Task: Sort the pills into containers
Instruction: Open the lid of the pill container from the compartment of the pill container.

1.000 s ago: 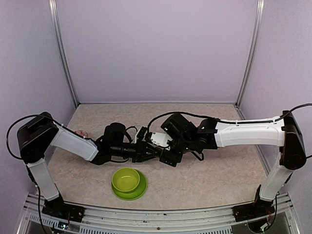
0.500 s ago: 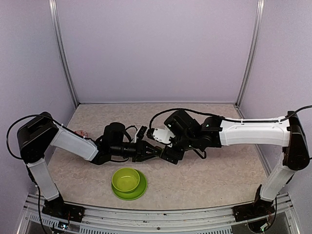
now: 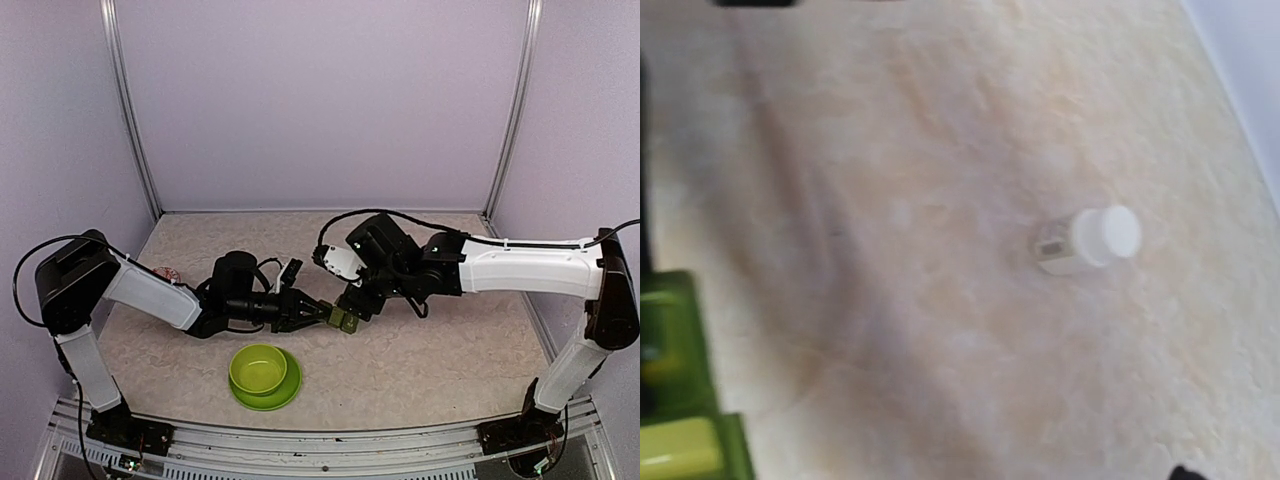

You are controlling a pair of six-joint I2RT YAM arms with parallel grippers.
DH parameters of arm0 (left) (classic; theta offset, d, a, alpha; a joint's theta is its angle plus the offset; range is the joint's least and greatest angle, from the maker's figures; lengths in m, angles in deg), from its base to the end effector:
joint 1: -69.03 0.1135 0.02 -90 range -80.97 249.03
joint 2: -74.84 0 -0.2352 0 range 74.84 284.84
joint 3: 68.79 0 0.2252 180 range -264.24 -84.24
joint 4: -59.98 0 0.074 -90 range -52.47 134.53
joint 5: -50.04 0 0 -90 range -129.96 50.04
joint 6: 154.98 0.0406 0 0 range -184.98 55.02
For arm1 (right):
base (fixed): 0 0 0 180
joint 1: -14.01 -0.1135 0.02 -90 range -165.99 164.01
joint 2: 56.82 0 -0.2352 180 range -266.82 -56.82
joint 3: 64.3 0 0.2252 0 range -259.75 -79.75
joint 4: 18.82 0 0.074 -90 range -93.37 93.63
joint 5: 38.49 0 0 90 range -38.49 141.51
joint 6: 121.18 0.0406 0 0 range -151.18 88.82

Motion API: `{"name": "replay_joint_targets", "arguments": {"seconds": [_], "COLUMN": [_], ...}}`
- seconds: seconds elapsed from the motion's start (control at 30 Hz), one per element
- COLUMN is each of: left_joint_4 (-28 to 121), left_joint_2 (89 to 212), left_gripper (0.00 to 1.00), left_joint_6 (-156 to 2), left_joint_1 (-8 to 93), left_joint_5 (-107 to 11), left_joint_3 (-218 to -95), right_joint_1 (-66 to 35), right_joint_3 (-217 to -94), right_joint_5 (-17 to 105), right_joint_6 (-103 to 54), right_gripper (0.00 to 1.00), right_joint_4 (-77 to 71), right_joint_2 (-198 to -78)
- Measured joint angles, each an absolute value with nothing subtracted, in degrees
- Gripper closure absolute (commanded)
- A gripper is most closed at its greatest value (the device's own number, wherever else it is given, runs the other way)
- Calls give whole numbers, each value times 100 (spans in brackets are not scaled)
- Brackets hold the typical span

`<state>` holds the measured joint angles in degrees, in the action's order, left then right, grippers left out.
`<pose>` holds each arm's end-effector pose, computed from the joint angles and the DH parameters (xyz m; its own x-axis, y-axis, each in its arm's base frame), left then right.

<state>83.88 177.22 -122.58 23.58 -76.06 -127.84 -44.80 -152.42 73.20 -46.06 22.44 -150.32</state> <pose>0.2179 -0.2555 0.1532 -0.9403 -0.0172 -0.3398 0.3204 0.2917 -0.9013 0.1865 0.2790 0.2459 -0.1935 -0.7804 -0.5946 -0.7379 0.5151 -0.4360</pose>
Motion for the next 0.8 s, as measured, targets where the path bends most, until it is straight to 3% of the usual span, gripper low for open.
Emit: {"name": "replay_joint_targets", "arguments": {"seconds": [0.8], "left_joint_4": [8397], "left_joint_2": [17722], "left_gripper": [77], "left_joint_6": [-12245], "left_joint_1": [2279], "left_joint_5": [-7719], "left_joint_3": [-12784], "right_joint_1": [-4246], "right_joint_3": [-15244], "right_joint_5": [7384], "right_joint_6": [-4542], "right_gripper": [11], "right_joint_4": [2040], "right_joint_2": [-15569]}}
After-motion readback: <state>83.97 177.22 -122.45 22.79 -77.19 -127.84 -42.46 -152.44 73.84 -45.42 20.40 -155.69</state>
